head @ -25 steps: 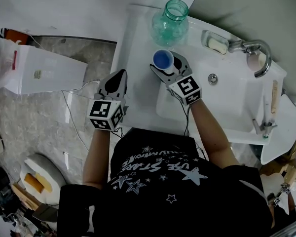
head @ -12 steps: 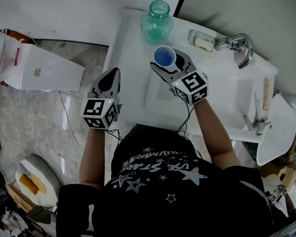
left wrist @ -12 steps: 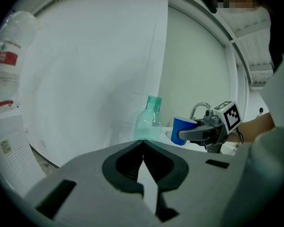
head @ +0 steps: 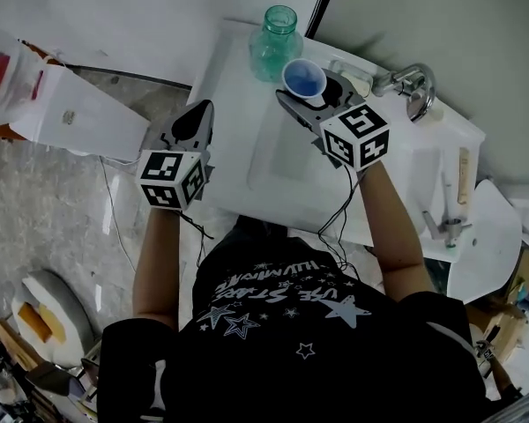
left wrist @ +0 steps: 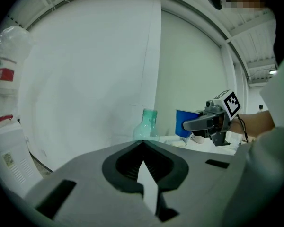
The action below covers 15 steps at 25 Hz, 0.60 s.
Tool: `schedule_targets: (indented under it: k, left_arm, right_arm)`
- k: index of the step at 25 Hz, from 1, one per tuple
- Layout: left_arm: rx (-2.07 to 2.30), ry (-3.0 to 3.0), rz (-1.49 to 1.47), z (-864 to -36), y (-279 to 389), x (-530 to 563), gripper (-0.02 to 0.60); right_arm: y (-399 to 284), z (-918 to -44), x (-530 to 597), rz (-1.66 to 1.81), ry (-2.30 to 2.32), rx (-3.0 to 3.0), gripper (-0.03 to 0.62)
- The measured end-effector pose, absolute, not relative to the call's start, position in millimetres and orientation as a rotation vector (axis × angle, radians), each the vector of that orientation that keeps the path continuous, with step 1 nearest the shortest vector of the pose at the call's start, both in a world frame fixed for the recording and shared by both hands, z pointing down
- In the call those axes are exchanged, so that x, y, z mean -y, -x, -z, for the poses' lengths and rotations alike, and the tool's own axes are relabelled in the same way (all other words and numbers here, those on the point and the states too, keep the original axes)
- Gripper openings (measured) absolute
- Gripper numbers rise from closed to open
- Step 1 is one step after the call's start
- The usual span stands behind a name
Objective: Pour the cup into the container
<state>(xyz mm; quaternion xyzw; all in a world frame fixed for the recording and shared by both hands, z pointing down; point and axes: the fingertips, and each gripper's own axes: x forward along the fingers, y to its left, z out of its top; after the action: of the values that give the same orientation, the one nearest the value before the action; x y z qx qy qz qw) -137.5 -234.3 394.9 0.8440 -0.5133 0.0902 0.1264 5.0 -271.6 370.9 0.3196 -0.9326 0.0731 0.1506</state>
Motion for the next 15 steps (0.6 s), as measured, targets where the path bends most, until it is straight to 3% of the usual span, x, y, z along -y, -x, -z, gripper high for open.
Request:
schedule_targets:
  k: [15]
  left_arm:
    - [1.503,-2.536,-0.221,-355,136,281,0.011]
  right_arm:
    - [-28,-322,343,-0.231,-0.984,2.61,0.288]
